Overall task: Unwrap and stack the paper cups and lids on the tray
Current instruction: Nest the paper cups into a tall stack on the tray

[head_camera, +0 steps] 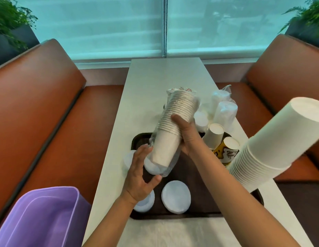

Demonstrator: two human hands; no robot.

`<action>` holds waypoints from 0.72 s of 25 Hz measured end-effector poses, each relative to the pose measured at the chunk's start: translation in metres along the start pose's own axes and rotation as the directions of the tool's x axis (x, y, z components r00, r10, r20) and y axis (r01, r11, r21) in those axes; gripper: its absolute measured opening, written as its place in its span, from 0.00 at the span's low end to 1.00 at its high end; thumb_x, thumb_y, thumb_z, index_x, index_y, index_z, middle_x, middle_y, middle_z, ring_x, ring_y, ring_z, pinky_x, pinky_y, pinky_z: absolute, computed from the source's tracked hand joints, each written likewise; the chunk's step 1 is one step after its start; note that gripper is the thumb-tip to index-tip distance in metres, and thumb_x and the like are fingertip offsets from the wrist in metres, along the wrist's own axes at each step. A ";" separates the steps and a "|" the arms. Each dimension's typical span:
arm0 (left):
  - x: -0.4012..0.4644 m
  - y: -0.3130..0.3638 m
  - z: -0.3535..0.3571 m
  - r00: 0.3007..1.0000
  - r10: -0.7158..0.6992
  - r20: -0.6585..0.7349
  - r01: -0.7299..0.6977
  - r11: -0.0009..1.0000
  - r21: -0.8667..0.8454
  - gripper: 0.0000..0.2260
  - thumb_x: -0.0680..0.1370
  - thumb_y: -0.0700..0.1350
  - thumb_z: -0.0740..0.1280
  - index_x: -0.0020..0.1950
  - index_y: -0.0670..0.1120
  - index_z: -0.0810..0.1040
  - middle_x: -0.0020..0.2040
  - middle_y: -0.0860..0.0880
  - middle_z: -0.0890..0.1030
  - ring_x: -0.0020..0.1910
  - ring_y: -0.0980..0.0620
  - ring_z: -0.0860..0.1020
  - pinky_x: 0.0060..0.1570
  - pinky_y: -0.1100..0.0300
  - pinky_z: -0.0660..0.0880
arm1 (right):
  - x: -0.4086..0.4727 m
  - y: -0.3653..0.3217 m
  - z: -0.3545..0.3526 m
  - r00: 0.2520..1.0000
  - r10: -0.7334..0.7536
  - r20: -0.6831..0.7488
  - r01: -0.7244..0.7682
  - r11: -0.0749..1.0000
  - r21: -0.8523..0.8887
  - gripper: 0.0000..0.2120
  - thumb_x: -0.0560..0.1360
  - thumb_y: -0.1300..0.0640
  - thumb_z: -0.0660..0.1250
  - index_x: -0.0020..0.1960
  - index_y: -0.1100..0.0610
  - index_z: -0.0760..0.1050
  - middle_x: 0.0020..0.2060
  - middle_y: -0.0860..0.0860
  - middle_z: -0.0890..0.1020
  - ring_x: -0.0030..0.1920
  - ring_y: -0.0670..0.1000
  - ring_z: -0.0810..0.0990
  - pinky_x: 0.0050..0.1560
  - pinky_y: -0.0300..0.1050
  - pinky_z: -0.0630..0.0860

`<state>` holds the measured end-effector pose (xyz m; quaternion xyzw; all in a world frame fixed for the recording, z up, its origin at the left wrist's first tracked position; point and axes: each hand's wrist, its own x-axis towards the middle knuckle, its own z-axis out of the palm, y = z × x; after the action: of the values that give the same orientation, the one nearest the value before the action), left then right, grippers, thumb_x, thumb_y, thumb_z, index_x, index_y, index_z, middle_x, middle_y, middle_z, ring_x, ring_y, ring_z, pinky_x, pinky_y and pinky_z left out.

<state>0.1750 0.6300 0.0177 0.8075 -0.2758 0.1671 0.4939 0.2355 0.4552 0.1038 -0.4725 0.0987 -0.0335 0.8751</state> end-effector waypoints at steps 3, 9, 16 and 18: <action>-0.008 -0.015 0.002 0.995 -0.088 0.054 0.078 0.985 0.156 0.22 0.78 0.63 0.56 0.70 0.58 0.62 0.69 0.49 0.68 0.68 0.59 0.64 0.65 0.58 0.67 | -0.009 -0.002 -0.028 0.984 -0.030 -0.178 0.018 0.997 -0.069 0.48 0.56 0.53 0.78 0.71 0.56 0.59 0.60 0.59 0.75 0.57 0.60 0.78 0.54 0.62 0.78; 0.012 -0.036 0.003 0.902 -0.372 0.217 0.151 0.745 0.650 0.25 0.76 0.57 0.61 0.73 0.60 0.62 0.73 0.47 0.65 0.73 0.42 0.60 0.69 0.39 0.57 | -0.021 0.003 -0.059 0.959 -0.018 -0.282 0.004 0.999 -0.052 0.46 0.55 0.52 0.78 0.70 0.53 0.63 0.61 0.58 0.76 0.58 0.58 0.78 0.57 0.62 0.76; 0.043 -0.051 0.027 0.738 -0.512 0.439 -0.016 0.637 0.771 0.24 0.80 0.61 0.50 0.76 0.61 0.52 0.78 0.52 0.55 0.76 0.43 0.48 0.73 0.42 0.42 | -0.019 0.008 -0.073 0.933 -0.089 -0.348 0.036 0.987 -0.156 0.39 0.60 0.55 0.76 0.67 0.50 0.63 0.57 0.53 0.77 0.57 0.55 0.78 0.59 0.62 0.75; 0.053 -0.051 0.035 0.722 -0.532 0.443 -0.001 0.639 0.769 0.24 0.81 0.58 0.52 0.76 0.60 0.51 0.78 0.51 0.53 0.76 0.42 0.48 0.72 0.42 0.44 | -0.017 0.009 -0.076 0.927 -0.114 -0.358 0.058 0.985 -0.165 0.36 0.64 0.58 0.77 0.66 0.51 0.63 0.56 0.52 0.77 0.57 0.55 0.78 0.60 0.62 0.75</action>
<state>0.2480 0.6022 -0.0055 0.9730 -0.2051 -0.1017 0.0298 0.2032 0.4006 0.0578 -0.5269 0.2413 -0.1518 0.8007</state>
